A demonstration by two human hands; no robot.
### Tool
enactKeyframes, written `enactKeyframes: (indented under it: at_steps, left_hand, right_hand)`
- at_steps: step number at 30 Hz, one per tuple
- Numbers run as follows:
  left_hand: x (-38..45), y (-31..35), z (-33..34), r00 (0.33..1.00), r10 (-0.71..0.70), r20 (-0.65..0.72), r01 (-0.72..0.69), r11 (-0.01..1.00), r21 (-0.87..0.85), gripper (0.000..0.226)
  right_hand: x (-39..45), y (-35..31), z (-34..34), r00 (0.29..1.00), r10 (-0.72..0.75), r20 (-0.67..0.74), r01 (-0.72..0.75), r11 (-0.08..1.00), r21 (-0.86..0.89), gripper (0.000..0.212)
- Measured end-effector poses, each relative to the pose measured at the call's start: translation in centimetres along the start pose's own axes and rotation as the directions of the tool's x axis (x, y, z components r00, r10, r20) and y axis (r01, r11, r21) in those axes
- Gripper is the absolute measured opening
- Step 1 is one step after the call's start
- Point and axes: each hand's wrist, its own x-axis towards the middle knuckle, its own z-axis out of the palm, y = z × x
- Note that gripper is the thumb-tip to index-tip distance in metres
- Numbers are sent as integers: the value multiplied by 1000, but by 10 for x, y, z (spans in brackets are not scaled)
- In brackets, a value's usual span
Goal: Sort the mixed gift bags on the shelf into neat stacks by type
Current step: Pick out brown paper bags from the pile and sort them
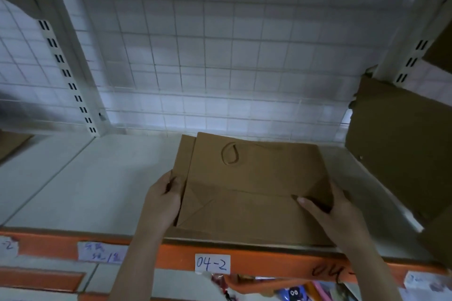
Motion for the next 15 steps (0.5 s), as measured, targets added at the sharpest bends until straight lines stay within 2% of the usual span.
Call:
enactKeyframes:
  at_steps: [2,5,8,11,15]
  left_hand:
    - [6,-3,13,999,-27,-19,28,999,28,20]
    - [16,-5,39,999,-42,21,38,991,130,24]
    - [27,-6,59,997,11,72,-31,958,286,27]
    - [38,-8,71,993,62,104,-103,882,460,17]
    - [44,-8,72,988,98,116,-146,819,555,20]
  right_hand:
    - [4,3,-2,1000,14,9,-14,1000,11,95]
    - [9,12,-8,999,46,-5,-46,999,6,98]
    - [12,19,-12,997,63,-46,-62,998,14,96]
    - [18,22,-13,996,64,-58,-62,998,25,95]
    - [29,22,-10,998,32,-56,-31,999,13,99]
